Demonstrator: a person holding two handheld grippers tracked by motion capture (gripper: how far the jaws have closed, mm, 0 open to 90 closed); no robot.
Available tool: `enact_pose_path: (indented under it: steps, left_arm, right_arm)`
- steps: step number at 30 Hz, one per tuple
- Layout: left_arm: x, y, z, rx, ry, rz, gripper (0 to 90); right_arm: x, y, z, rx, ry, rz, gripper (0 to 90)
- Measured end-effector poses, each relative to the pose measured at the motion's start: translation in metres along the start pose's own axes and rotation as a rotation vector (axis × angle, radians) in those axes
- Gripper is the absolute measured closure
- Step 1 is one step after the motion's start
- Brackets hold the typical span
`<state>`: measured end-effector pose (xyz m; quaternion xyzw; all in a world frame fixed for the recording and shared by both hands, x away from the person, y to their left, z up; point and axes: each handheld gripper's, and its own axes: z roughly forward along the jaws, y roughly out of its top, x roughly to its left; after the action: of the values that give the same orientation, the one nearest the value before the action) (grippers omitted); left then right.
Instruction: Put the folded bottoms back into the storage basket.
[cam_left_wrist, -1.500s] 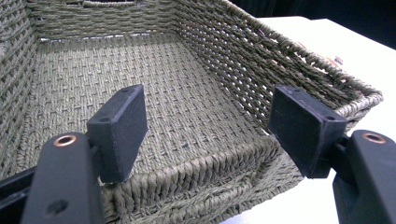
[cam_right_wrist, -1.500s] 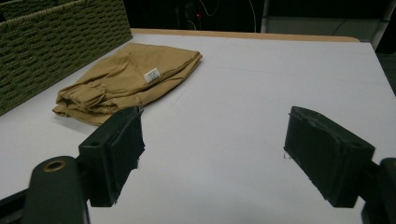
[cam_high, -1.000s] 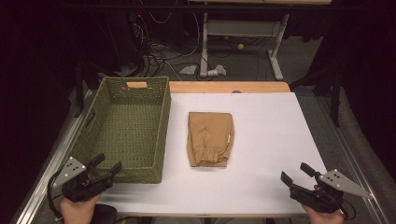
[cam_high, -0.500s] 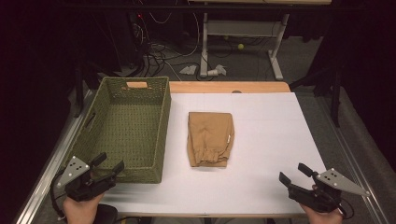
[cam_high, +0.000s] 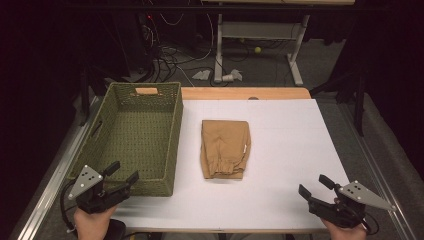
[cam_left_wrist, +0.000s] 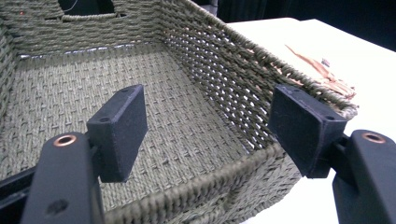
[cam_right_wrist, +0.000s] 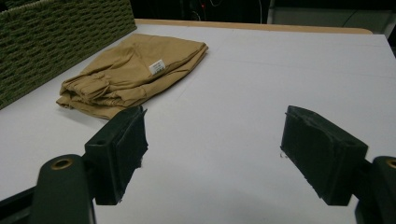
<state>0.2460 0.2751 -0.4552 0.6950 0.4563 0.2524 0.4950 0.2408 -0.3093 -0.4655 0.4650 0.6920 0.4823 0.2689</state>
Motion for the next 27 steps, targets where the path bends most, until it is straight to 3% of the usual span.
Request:
enact_pose_path:
  steps: [27]
  left_arm:
    - [-0.016, 0.007, 0.013, 0.009, -0.049, 0.030, 27.2]
  right_arm:
    - [0.001, 0.000, 0.002, 0.002, -0.008, -0.009, 22.8]
